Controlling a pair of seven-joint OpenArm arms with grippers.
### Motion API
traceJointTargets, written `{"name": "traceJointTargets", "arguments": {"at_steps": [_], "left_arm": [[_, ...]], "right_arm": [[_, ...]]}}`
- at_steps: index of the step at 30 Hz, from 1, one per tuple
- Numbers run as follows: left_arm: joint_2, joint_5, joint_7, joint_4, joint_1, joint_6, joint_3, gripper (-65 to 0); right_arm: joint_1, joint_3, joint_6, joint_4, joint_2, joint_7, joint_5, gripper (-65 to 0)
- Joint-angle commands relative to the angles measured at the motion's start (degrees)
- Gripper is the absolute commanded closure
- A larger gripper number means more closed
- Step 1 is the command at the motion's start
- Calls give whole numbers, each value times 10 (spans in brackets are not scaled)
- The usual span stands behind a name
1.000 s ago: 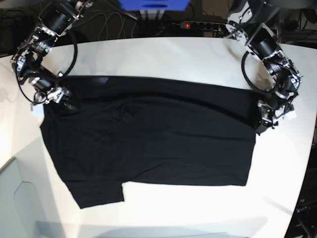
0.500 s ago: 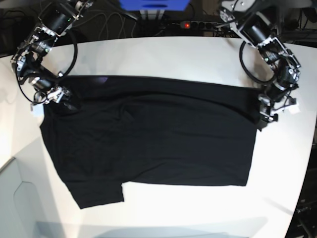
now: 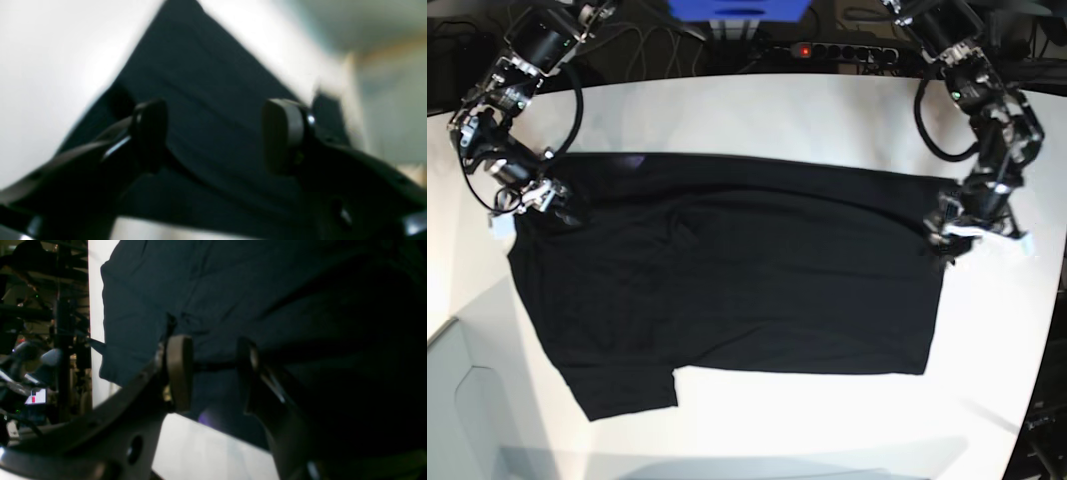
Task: Fold the T-shirt properly
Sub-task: 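Regrasp the shoulder edge with the left gripper and pull it outward, then hold both shoulder edges and drag the shirt back toward the robot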
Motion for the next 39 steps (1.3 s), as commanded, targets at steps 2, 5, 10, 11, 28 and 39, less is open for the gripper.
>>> {"name": "traceJointTargets", "arguments": {"at_steps": [2,5,10,11,28,39], "left_arm": [[-12,39,-10,10,15,-1,32,-287],[-13,79,-10,19,40,-5,61,-79],[-47,85,-14,106,92,-6,147,-26],[-49,85,-12,115,96,-6,163,-26],[-26,233,-15,123,98,0,132,-25],[11,343,-134,47,127,-5,67,-25]], "right_arm": [[7,1,-6,11,7,7,18,-219],[7,1,-6,11,7,8,18,-195],[6,0,-6,11,6,9,18,-181],[6,0,-6,11,6,9,18,-181],[11,-1,-8,11,24,12,18,-119],[-5,-115,-35,17,96,136,-41,-40]]}}
